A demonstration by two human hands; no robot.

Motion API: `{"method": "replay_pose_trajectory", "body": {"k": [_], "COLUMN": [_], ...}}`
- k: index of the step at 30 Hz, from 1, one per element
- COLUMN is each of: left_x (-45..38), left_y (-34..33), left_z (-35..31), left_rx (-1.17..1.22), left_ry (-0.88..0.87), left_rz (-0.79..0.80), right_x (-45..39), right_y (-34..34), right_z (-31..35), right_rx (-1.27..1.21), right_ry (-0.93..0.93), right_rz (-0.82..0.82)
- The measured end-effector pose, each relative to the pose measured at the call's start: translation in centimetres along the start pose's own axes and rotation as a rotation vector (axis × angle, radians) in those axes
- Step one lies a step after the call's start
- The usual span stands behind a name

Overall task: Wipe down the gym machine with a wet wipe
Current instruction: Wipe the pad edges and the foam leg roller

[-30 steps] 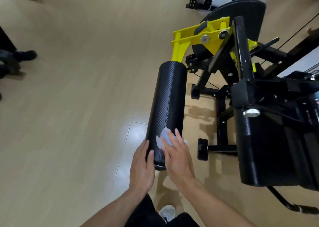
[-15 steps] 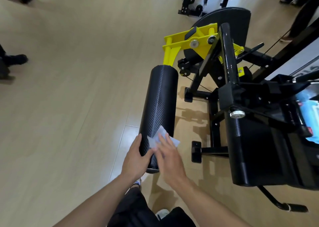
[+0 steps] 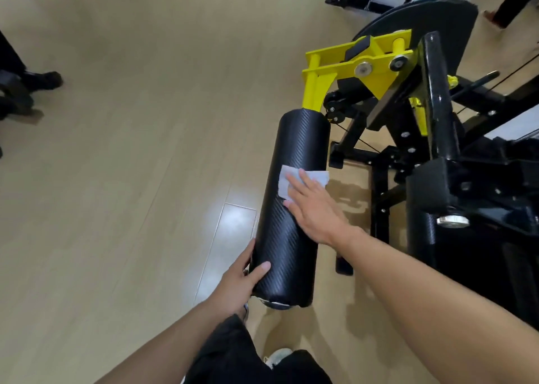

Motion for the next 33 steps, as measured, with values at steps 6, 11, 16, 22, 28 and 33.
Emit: {"method": "replay_pose_trajectory", "body": {"k": [6, 11, 16, 22, 28, 33], "left_x": [-0.8, -4.3, -5.1, -6.4, -5.8, -2.7], "left_y": [0.1, 1.5, -0.4, -2.9, -3.0, -2.3], "left_z": [0.2, 1.9, -4.1, -7.7, -7.8, -5.5], "left_rx": [0.13, 0.073, -0.053, -0.201, -0.188, -0.265], "left_ry": [0.061, 0.138, 0.062, -0.167, -0.173, -0.131], "left_rz": [-0.084, -0.143, -0.139, -0.112, -0.162, -0.36], "right_x": [6.6, 0.7, -7.5, -5.2, -13.1, -13.8], "right_y": [-1.7, -0.1, 3.1, 1.5, 4.0, 3.5], "right_z": [7.6, 3.5, -3.7, -1.1, -6.7, -6.5], "right_rx": [0.083, 0.117, 0.084, 0.093, 0.178, 0.189], "right_ry": [0.559, 0.498, 0.1, 0.374, 0.287, 0.332], "right_rz": [0.188, 0.192, 0.16, 0.066, 0.057, 0.01]}}
Point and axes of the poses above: each hand's wrist, its own x-axis away from the middle knuckle, its own y-axis out of the back of the hand, z = x × y, the point moved 9 cm from there along -x, towards the middle knuckle, and after that the axes turned 10 degrees about x, right-handed, at the moved point
